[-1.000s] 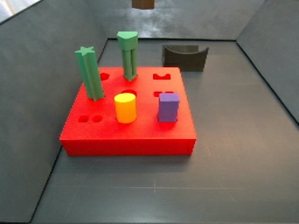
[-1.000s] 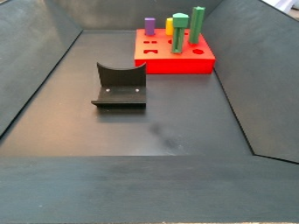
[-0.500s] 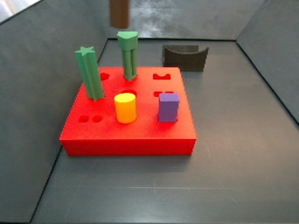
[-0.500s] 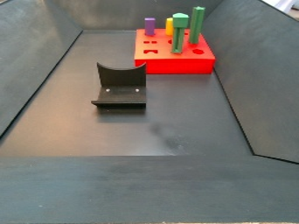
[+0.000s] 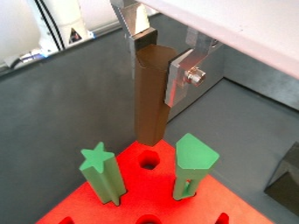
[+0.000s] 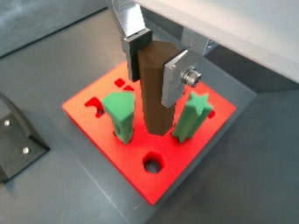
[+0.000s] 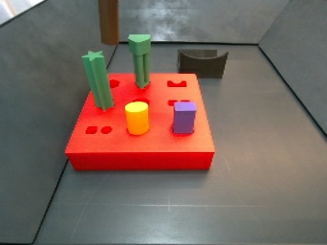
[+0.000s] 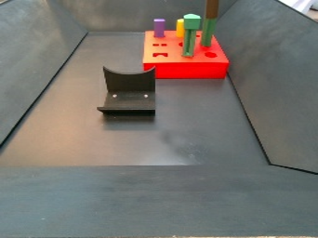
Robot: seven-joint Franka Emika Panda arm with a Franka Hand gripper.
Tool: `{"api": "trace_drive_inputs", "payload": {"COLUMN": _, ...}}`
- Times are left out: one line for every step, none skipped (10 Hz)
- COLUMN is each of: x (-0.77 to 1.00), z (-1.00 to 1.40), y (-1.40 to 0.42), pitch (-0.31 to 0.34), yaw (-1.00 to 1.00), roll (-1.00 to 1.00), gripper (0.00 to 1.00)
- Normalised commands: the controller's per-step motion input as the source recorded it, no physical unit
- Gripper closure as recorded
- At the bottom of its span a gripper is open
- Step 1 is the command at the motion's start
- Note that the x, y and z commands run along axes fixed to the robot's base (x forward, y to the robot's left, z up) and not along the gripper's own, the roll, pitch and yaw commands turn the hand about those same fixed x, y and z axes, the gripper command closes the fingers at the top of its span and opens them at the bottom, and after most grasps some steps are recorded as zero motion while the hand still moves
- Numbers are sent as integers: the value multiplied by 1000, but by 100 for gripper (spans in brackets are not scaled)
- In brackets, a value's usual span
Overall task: Pick up the hexagon object. Move up. Move to above the board. Insert the hexagon object.
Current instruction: Insert the hexagon object.
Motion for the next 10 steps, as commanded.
{"api": "trace_drive_inputs", "payload": {"x": 0, "z": -834, "y": 0, "pitch": -116, "yaw": 157, "roll": 117, "gripper": 100}}
{"api": "trace_drive_inputs", "payload": {"x": 0, "z": -894, "y": 0, "pitch": -106, "yaw": 146, "roll": 160, "gripper": 100}}
{"api": "trace_drive_inputs", "payload": {"x": 0, "z": -949, "y": 0, "pitch": -70, "yaw": 143, "roll": 156, "gripper": 100}}
{"api": "trace_drive_inputs", "payload": {"x": -57, "z": -903, "y": 17, "pitch": -96, "yaw": 114, "roll": 203, "gripper": 100}}
{"api": "trace_drive_inputs", "payload": {"x": -191, "z": -843, "y": 89, "pitch": -113, "yaw": 131, "roll": 241, "gripper": 100}}
{"api": "trace_drive_inputs", "payload": {"x": -154, "z": -860, "y": 169, "pitch": -84, "yaw": 174, "roll": 239, "gripper": 100}}
{"api": "trace_drive_inputs", "payload": {"x": -337, "z": -823, "y": 143, "pitch": -130, "yaw": 180, "roll": 251, "gripper": 100}}
{"api": "trace_drive_inputs", "payload": {"x": -157, "z": -289, "y": 29, "pitch": -139, "yaw": 109, "roll": 77, "gripper": 100}}
{"api": "trace_drive_inputs", "payload": {"x": 0, "z": 0, "y": 0, "pitch": 10, "yaw": 0, "roll": 0, "gripper": 100}}
{"api": "trace_drive_inputs", "payload": {"x": 0, "z": -323, "y": -51, "pitch": -89, "yaw": 0, "roll": 0, "gripper": 100}}
